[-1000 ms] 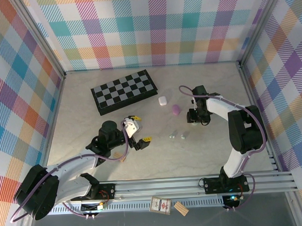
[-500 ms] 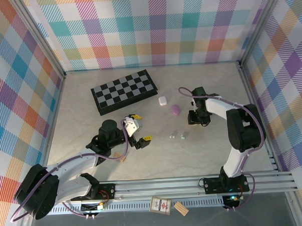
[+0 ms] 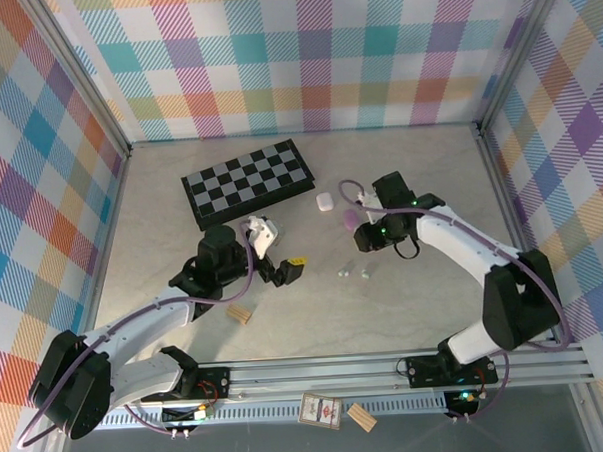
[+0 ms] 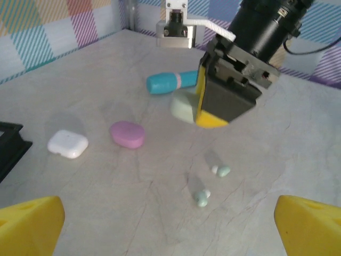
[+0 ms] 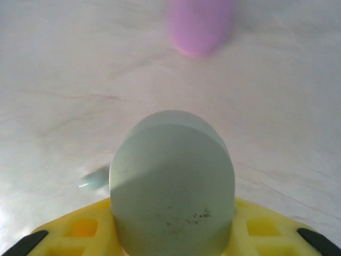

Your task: Insert wireless bluetooth earbuds into charging case

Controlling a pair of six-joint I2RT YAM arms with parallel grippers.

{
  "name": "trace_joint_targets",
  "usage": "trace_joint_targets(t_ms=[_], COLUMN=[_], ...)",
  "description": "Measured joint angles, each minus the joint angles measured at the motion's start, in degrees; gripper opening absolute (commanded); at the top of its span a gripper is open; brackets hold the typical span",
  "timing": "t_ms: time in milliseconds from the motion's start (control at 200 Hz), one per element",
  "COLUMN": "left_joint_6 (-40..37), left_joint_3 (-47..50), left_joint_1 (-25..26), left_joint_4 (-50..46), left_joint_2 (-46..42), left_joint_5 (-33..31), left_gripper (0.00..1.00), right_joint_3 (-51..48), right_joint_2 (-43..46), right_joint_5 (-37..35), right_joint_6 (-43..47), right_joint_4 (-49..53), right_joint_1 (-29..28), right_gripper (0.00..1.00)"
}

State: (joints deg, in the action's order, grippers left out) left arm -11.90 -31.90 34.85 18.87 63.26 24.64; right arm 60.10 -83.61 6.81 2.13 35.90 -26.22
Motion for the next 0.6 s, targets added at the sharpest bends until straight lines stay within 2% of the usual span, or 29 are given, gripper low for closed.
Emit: trace_joint_targets(t_ms=[145, 305, 400, 600], left_joint_6=[0.5, 0.0, -1.2, -1.2], left_joint_3=[-1.9, -2.7, -3.7, -5.7], left_joint_1=[0.0, 0.0, 0.0, 0.0], left_joint_4=[-3.7, -8.1, -11.3, -13.2], left_joint_2=[0.0, -0.3, -0.5, -0.5], left_joint_5=[3.8, 7.8, 10.9, 19.3], left_gripper=[1.0, 1.0, 0.85, 0.76], right_joint_3=[0.9, 3.9, 5.4, 8.3], right_joint_2=[2.7, 3.6, 4.5, 5.9], right_joint_5=[6.3, 13.5, 17.6, 22.9], right_joint_6=[5.8, 11.3, 14.5, 21.3], right_joint_4=[1.1, 4.4, 6.9, 11.4], right_joint_1=[-4.8, -6.6, -7.7, -12.1], right_gripper=[0.32, 0.3, 0.3, 0.28])
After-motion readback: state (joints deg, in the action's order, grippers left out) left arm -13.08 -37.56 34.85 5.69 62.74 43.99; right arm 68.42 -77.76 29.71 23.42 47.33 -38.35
